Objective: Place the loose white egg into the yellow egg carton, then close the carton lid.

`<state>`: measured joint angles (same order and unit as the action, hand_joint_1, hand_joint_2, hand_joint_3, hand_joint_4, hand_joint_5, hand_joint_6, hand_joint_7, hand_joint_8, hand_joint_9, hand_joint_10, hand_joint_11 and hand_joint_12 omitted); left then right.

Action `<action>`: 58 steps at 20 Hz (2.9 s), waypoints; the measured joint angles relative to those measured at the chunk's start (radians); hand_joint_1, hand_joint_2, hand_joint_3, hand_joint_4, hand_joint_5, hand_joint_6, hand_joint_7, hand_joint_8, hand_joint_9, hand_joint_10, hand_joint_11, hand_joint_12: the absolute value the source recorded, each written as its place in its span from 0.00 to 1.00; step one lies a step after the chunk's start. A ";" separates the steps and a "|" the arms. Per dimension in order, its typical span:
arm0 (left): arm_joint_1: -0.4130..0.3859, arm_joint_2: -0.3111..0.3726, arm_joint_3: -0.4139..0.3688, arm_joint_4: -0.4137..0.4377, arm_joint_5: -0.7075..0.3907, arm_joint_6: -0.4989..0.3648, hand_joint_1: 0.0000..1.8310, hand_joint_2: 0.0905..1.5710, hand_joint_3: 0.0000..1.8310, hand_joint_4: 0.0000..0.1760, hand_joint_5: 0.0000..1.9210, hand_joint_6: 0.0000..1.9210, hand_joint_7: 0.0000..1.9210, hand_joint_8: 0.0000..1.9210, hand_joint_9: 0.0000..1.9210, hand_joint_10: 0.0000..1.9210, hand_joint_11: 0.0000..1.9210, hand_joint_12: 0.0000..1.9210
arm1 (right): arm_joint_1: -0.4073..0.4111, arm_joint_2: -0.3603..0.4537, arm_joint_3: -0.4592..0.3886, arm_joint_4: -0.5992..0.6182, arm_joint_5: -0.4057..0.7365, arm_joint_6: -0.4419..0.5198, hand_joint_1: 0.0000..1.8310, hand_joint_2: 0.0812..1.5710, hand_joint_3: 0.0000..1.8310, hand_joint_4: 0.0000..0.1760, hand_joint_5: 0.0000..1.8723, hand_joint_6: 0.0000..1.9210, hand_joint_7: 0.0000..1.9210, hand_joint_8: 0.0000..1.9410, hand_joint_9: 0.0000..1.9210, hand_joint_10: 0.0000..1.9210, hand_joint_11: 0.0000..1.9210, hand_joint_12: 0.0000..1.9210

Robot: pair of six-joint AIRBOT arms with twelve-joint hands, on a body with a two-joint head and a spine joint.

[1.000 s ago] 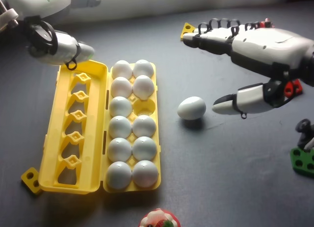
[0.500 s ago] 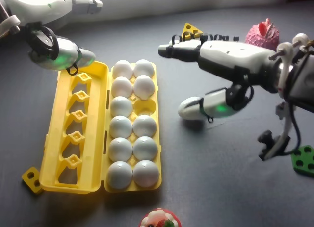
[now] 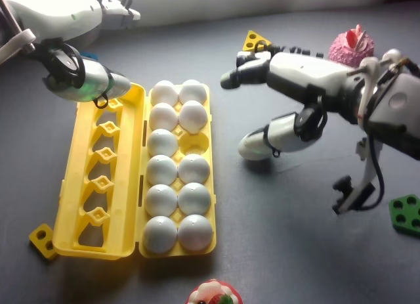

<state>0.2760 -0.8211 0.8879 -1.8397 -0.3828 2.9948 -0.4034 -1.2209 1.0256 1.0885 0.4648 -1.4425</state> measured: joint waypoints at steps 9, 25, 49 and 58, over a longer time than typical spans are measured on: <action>0.014 0.000 -0.053 0.136 0.058 0.000 0.24 0.79 0.00 0.23 0.11 0.00 0.12 0.00 0.13 0.00 0.00 0.42 | -0.045 -0.055 0.035 0.011 0.026 -0.036 0.66 0.64 0.00 0.00 0.09 0.35 0.02 0.00 0.00 0.00 0.00 0.00; 0.008 0.016 -0.062 0.003 0.038 0.000 0.23 0.80 0.00 0.24 0.10 0.00 0.12 0.00 0.13 0.00 0.00 0.41 | -0.084 -0.107 0.094 0.014 0.009 -0.134 0.67 0.64 0.00 0.00 0.08 0.35 0.02 0.00 0.00 0.00 0.00 0.00; 0.044 0.008 -0.099 -0.194 -0.187 0.000 0.23 0.79 0.00 0.19 0.10 0.00 0.12 0.00 0.13 0.00 0.00 0.41 | -0.088 -0.142 0.143 0.014 0.031 -0.150 0.65 0.66 0.01 0.00 0.16 0.35 0.05 0.00 0.02 0.00 0.00 0.00; 0.061 0.010 -0.080 -0.264 -0.167 0.000 0.25 0.79 0.00 0.20 0.10 0.00 0.13 0.00 0.14 0.00 0.00 0.42 | -0.087 -0.142 0.145 0.006 0.032 -0.150 0.60 0.74 0.00 0.00 0.45 0.61 0.17 0.01 0.05 0.02 0.00 0.00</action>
<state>0.3374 -0.8116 0.8078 -2.1033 -0.5495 2.9952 -0.4904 -1.3624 1.1702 1.0950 0.4969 -1.5921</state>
